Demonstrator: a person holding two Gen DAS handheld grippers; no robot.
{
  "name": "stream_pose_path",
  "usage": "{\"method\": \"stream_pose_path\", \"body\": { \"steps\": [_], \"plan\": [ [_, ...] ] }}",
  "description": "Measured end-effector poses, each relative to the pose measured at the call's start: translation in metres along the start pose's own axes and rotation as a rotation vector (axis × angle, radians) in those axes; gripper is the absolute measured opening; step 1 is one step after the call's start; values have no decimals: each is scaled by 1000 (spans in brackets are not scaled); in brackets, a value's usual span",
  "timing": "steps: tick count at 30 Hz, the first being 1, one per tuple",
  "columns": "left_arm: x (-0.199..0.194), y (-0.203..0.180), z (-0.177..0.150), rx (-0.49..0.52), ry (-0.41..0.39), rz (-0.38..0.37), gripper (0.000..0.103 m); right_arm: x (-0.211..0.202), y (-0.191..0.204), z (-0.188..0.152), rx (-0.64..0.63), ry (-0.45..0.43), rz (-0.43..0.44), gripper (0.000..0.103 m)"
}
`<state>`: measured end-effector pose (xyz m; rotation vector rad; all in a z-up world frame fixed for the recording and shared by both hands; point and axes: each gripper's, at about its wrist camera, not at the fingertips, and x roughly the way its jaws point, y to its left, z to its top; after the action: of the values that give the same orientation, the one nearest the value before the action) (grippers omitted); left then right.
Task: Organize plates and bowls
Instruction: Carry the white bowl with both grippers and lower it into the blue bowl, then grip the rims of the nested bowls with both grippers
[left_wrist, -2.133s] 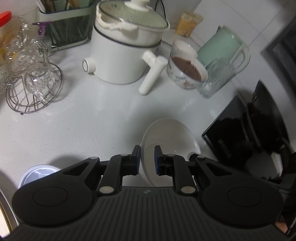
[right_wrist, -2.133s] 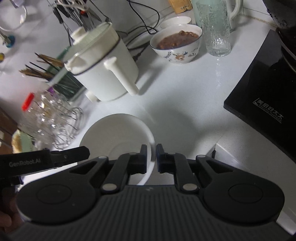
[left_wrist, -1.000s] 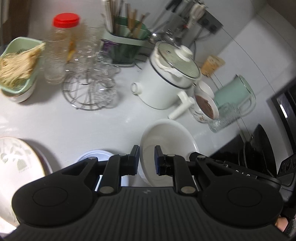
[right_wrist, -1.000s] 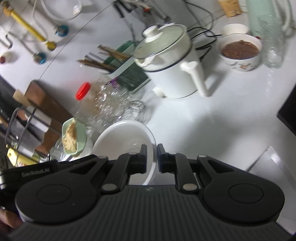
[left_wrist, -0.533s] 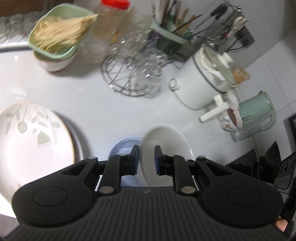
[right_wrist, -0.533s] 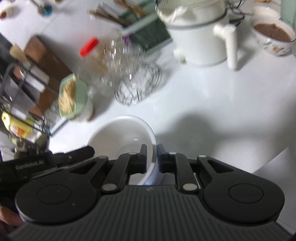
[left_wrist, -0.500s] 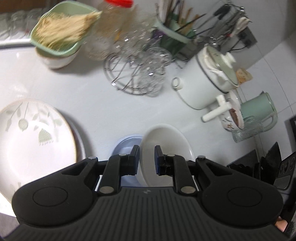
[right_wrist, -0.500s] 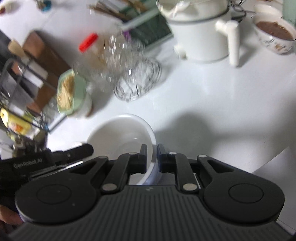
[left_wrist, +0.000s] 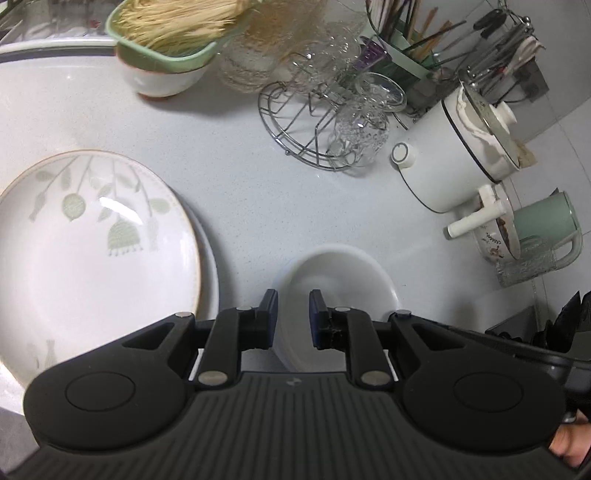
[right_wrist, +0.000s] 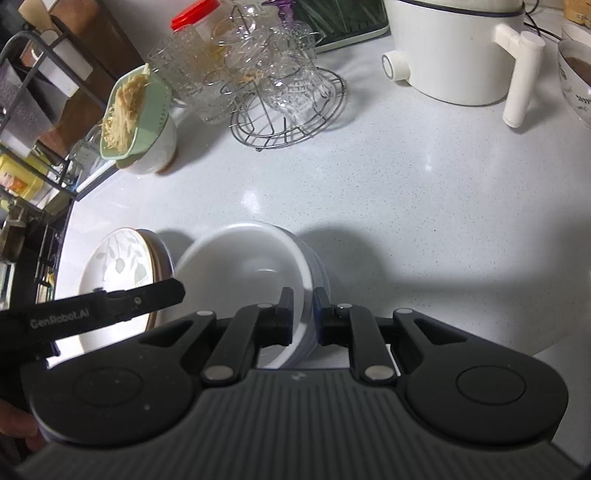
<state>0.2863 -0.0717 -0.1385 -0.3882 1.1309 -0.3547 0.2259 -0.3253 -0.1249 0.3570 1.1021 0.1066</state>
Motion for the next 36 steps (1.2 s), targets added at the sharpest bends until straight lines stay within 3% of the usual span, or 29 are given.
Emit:
{"method": "stream_pose_path", "body": {
  "steps": [2,4,6,20,23,31,36],
  "plan": [
    [-3,3,-2,-6,4,0,22,-2,-3,2,3,0,0,19],
    [-4,6,-4,-19,9,8,30,-2,-7,4,17,-1,13,39],
    [-2,9,-7,-44,15,11,35,0,-12,6,32,-4,15,49],
    [40,12,-27,-158,93,-2,35,41,-20,12,33,118,31,43],
    [46,3,-27,-88,78,90,35,48,-22,10,35,145,32,38],
    [52,4,-29,-74,51,60,35,52,-19,7,26,167,57,21],
    [57,3,-29,-61,45,59,32,59,-19,8,47,160,68,20]
  ]
}}
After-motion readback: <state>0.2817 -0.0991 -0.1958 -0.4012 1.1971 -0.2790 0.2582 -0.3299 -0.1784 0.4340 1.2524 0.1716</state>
